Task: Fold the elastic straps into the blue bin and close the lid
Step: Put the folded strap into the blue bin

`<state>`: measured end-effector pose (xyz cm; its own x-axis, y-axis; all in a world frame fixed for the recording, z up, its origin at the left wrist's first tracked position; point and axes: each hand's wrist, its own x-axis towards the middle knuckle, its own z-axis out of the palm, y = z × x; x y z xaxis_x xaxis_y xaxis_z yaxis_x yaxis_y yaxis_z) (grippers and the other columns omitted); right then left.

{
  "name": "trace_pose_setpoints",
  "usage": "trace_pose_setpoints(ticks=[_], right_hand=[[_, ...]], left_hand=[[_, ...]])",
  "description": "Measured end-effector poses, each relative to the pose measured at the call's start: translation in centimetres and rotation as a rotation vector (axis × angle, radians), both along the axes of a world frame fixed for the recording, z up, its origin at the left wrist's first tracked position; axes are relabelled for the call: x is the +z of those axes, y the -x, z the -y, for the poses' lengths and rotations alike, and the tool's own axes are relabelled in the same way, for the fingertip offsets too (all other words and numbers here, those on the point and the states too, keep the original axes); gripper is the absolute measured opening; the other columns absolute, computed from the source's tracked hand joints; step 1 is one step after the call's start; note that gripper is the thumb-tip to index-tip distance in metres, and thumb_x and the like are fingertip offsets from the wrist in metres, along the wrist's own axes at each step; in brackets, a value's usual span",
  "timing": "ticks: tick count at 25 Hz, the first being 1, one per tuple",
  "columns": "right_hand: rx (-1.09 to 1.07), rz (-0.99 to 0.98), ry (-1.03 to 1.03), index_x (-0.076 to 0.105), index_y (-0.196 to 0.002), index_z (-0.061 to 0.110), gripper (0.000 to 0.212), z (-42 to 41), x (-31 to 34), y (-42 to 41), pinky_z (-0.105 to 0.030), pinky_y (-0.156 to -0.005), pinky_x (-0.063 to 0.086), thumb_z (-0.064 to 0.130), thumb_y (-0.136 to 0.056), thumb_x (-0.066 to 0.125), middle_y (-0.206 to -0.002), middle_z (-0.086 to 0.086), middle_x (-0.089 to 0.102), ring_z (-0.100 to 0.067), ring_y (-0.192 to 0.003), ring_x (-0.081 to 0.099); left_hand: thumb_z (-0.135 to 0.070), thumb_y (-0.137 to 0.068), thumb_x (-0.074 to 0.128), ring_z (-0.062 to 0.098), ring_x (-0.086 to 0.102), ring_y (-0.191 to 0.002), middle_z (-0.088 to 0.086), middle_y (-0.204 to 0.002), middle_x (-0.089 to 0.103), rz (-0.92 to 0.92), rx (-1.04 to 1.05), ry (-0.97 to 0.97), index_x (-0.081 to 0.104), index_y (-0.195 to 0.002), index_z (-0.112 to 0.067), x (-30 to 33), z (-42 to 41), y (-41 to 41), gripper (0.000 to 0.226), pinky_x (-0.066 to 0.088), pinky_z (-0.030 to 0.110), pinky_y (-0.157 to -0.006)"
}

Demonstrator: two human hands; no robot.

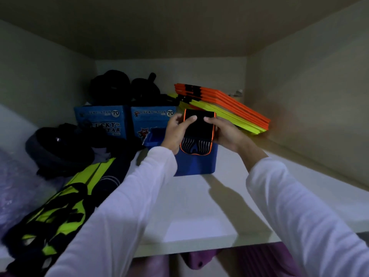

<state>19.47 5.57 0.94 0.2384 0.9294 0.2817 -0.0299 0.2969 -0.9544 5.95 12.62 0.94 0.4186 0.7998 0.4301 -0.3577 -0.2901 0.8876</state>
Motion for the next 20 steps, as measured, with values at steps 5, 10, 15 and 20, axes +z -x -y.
trace_pose_setpoints(ticks=[5,10,15,20], right_hand=[[-0.01,0.063,0.064,0.058,-0.109,0.008,0.027,-4.5,2.5,0.4,-0.034,-0.081,0.052,0.023,-0.087,0.063,-0.092,-0.006,0.064,-0.022,-0.091,0.061],[-0.112,0.024,0.101,0.06,-0.112,0.003,0.038,-8.8,3.7,-0.3,-0.033,-0.075,0.052,0.021,-0.081,0.071,-0.095,-0.007,0.066,-0.02,-0.085,0.063],[-0.384,0.535,0.372,0.04,-0.14,0.001,0.072,-11.8,2.3,-1.1,-0.037,-0.097,0.042,0.022,-0.079,0.073,-0.14,-0.015,0.048,-0.032,-0.129,0.045],[-0.233,1.255,0.828,0.05,-0.133,0.004,0.049,-12.9,0.8,-1.1,-0.033,-0.085,0.044,0.033,-0.093,0.053,-0.141,-0.011,0.049,-0.025,-0.112,0.052]], left_hand=[[-0.014,-0.088,0.064,0.018,0.061,-0.079,0.003,-0.085,0.06,-0.031,0.038,0.011,0.056,-0.087,-0.013,1.2,-3.7,1.0,0.008,0.051,0.035,-0.085],[-0.022,-0.09,0.06,0.029,0.056,-0.118,0.015,-0.124,0.061,-0.222,0.29,-0.026,0.058,-0.12,-0.003,1.9,-8.3,1.4,0.035,0.043,0.038,-0.103],[-0.007,-0.091,0.049,0.03,0.059,-0.089,0.026,-0.099,0.068,-0.621,0.606,-0.051,0.054,-0.069,0.004,0.6,-12.2,3.0,0.026,0.046,0.03,-0.061],[-0.003,-0.095,0.044,0.038,0.058,-0.112,0.028,-0.123,0.06,-0.851,0.669,-0.058,0.06,-0.107,0.009,0.5,-13.3,3.3,0.024,0.048,0.041,-0.09]])
